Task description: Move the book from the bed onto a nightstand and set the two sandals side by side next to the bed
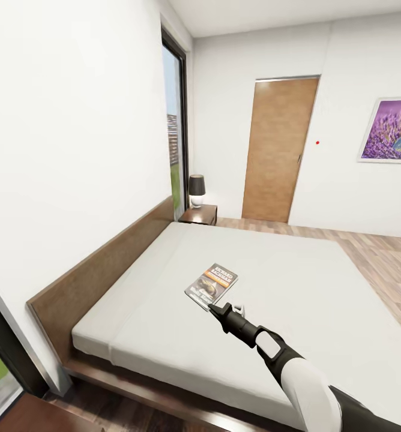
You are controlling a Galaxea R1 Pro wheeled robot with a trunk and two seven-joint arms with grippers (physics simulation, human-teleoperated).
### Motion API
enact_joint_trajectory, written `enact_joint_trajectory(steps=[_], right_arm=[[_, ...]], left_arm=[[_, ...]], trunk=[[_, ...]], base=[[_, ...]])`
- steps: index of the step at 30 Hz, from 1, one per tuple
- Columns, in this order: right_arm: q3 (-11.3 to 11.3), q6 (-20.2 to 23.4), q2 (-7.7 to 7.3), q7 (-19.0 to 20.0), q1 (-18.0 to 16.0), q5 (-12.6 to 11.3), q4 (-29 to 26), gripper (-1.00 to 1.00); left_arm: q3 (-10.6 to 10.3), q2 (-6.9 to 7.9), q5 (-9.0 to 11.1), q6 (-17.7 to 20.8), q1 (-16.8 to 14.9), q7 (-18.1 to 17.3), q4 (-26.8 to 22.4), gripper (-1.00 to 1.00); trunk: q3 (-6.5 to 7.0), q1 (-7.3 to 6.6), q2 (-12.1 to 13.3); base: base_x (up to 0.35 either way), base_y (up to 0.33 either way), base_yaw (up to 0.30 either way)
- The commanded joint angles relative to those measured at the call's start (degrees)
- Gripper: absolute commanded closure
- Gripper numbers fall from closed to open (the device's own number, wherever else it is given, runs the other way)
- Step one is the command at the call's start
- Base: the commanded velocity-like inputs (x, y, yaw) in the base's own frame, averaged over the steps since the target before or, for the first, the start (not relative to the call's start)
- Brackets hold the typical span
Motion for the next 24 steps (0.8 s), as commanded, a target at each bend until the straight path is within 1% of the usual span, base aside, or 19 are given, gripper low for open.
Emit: enact_joint_trajectory(steps=[1,8,13,18,24], right_arm=[[-0.1,0.5,0.01,0.0,0.0,-0.4,0.0,1.0],[-0.1,0.5,0.01,0.0,0.0,-0.4,0.0,1.0],[-0.1,0.5,0.01,0.0,0.0,-0.4,-0.1,1.0],[-0.1,0.5,0.01,0.1,0.0,-0.4,-0.1,1.0],[-0.1,0.5,0.01,0.1,0.0,-0.4,-0.1,1.0]], left_arm=[[-0.5,0.04,0.4,0.3,-0.1,0.4,-0.1,-1.0],[-0.8,-0.1,0.4,0.3,-0.1,0.4,-0.1,-1.0],[-2.5,-0.47,0.4,0.3,-0.1,0.4,-0.1,-1.0],[-3.3,-0.58,0.4,0.3,-0.1,0.4,0.0,-1.0],[-3.8,-0.64,0.4,0.3,-0.1,0.4,0.0,-1.0]], trunk=[[-0.14,0.04,-0.1],[-0.14,0.04,-0.1],[-0.14,0.04,-0.1],[-0.14,0.04,-0.1],[-0.14,0.04,-0.1]], base=[[0.0,0.0,0.0],[0.0,0.0,0.0],[0.0,0.0,0.0],[0.005,-0.007,0.004],[0.074,-0.148,0.092]])
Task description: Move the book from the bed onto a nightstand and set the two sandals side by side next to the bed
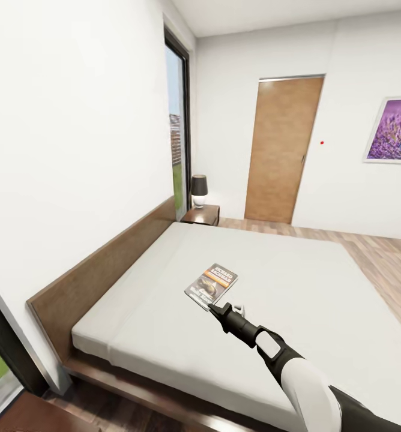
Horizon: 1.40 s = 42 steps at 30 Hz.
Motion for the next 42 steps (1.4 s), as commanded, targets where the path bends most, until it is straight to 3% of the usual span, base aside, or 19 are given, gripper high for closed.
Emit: enact_joint_trajectory(steps=[1,16,42], right_arm=[[-0.1,0.5,0.0,0.0,0.0,-0.4,-0.1,1.0],[-0.1,0.5,0.0,0.2,0.0,-0.4,-0.1,1.0],[-0.1,0.5,0.0,0.2,0.0,-0.4,-0.1,1.0]], left_arm=[[-0.5,0.04,0.4,0.3,-0.1,0.4,-0.1,-1.0],[-0.6,-0.04,0.4,0.3,-0.1,0.4,-0.1,-1.0],[-0.7,-0.14,0.4,0.3,0.0,0.4,0.0,-1.0]], trunk=[[-0.13,0.05,-0.1],[-0.11,0.05,-0.1],[0.46,0.05,-0.1]], base=[[0.1,-0.218,0.144],[0.122,-0.218,0.181],[0.011,-0.06,0.276]])
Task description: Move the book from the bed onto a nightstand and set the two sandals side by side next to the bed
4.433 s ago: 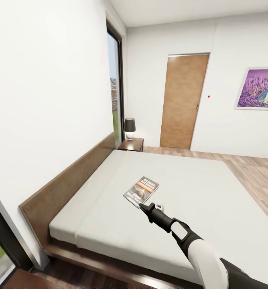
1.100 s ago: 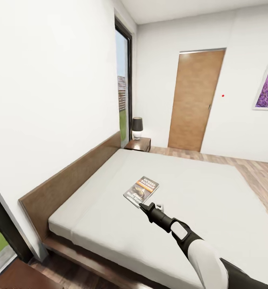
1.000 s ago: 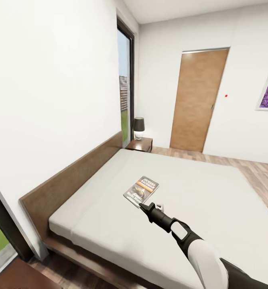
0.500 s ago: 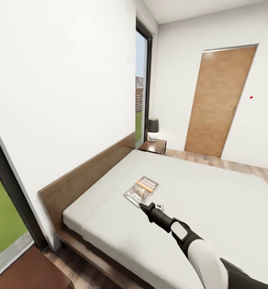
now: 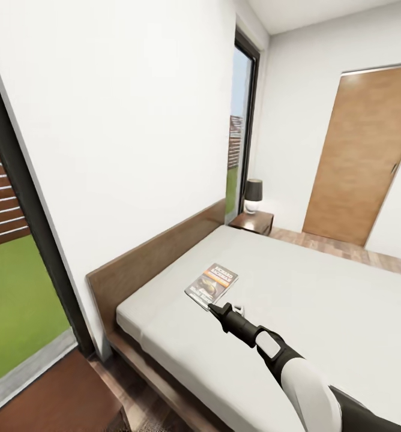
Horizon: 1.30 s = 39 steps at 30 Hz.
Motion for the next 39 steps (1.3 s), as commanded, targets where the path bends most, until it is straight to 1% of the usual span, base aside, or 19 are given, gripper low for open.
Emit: enact_joint_trajectory(steps=[1,7,16,23,39], right_arm=[[-0.1,0.5,0.0,0.0,0.0,-0.4,-0.1,1.0],[-0.1,0.5,0.0,0.0,0.0,-0.4,-0.1,1.0],[-0.1,0.5,0.0,0.1,0.0,-0.4,-0.1,1.0],[-0.1,0.5,0.0,0.1,0.0,-0.4,-0.1,1.0],[0.0,0.5,0.01,0.1,0.0,-0.4,-0.1,1.0]], left_arm=[[-0.5,0.03,0.4,0.3,-0.1,0.4,-0.1,-1.0],[-0.5,0.02,0.4,0.3,0.0,0.4,-0.1,-1.0],[-0.5,0.01,0.4,0.3,0.0,0.4,-0.1,-1.0],[-0.5,0.01,0.4,0.2,0.0,0.4,-0.1,-1.0],[-0.6,0.01,0.4,0.2,0.0,0.4,-0.1,-1.0]], trunk=[[-0.09,0.03,-0.1],[-0.07,0.03,-0.1],[-0.01,0.03,-0.1],[0.27,0.03,-0.1],[0.65,0.03,-0.1]], base=[[0.0,-0.229,0.285],[0.0,-0.147,0.245],[0.069,-0.092,0.088],[0.106,-0.155,0.183],[0.014,-0.021,0.079]])
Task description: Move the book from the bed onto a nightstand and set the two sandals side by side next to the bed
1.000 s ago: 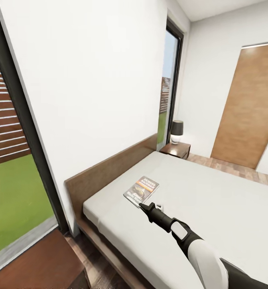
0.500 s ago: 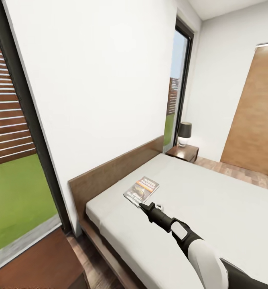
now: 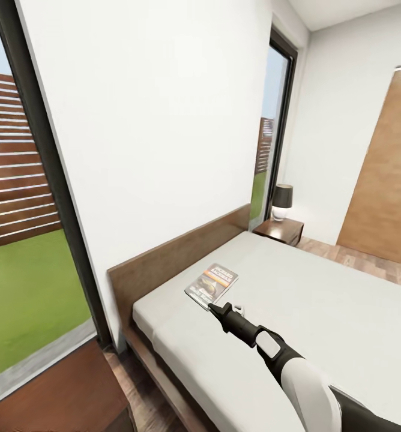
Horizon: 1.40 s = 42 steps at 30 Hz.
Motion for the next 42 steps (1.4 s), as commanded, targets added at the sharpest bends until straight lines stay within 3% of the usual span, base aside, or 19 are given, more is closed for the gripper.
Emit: enact_joint_trajectory(steps=[1,42], right_arm=[[-0.1,0.5,0.0,0.0,0.0,-0.4,0.0,1.0],[0.0,0.5,-0.01,0.0,0.0,-0.4,0.0,1.0]], left_arm=[[-0.5,0.04,0.4,0.3,0.0,0.4,-0.1,-1.0],[-0.6,0.12,0.5,-1.7,0.1,0.3,0.1,-1.0]], trunk=[[0.04,0.02,0.0],[2.95,0.02,0.0]], base=[[0.001,-0.002,0.154],[0.0,0.0,0.202]])
